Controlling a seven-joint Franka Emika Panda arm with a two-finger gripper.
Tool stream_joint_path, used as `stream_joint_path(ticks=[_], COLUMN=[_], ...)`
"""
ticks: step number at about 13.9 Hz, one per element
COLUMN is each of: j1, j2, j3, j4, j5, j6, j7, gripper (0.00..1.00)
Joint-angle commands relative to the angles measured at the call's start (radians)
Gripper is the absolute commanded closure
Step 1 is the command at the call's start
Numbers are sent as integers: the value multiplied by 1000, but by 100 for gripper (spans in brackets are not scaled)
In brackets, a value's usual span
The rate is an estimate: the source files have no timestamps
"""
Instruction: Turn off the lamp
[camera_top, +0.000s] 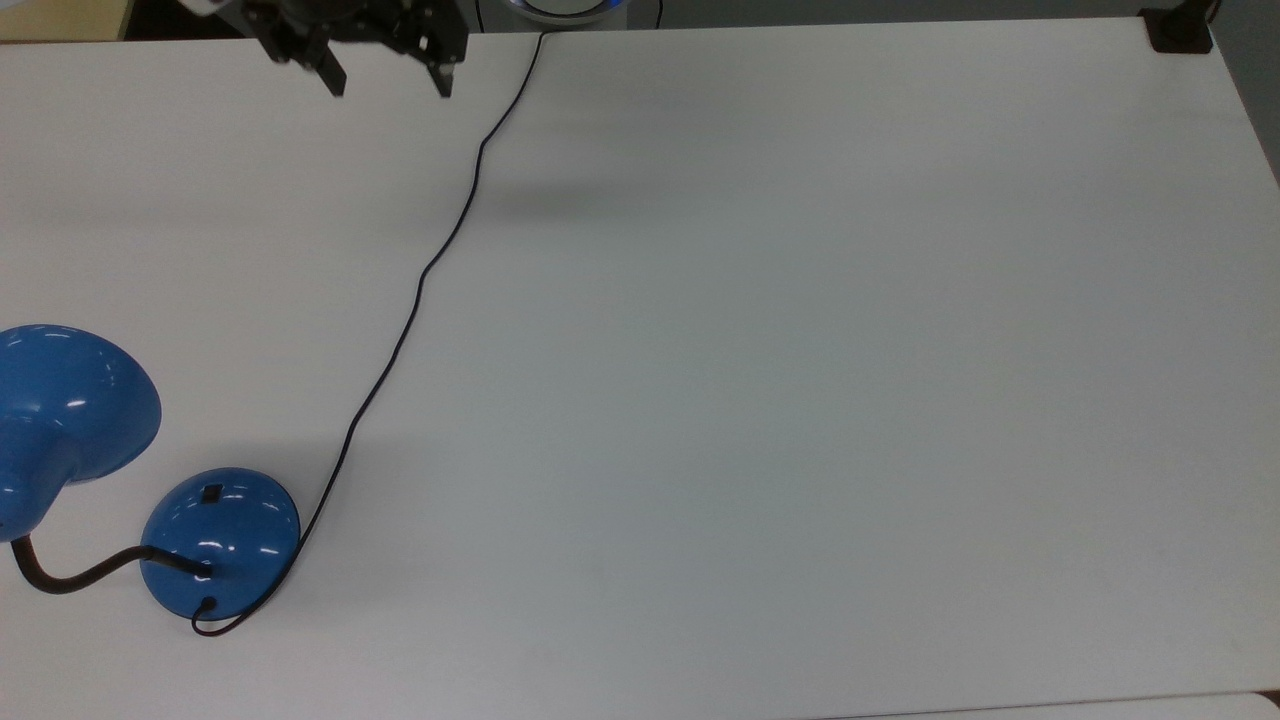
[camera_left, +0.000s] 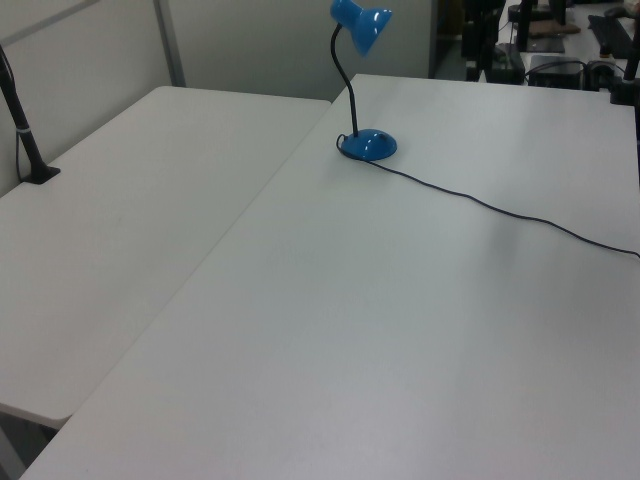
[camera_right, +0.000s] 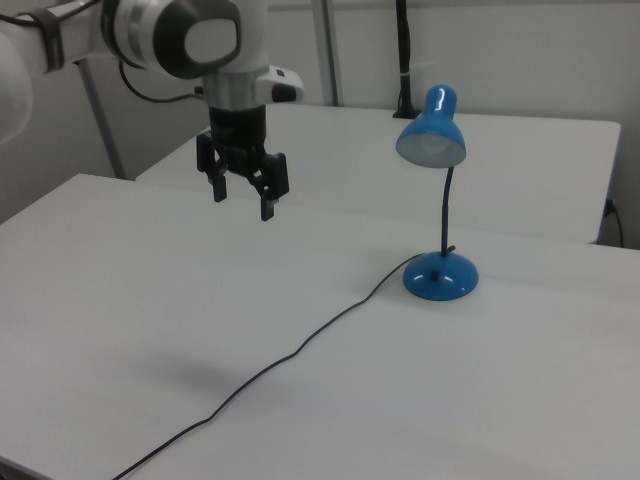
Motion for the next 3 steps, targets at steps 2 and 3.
stream_joint_path(ticks=[2,3], j1=[206,238], j2=[-34,-34], j3=[-220,-262], j4=[-44,-43], j5=[-13,-10], j6=[6,7], j7=[55,51], gripper=[0,0])
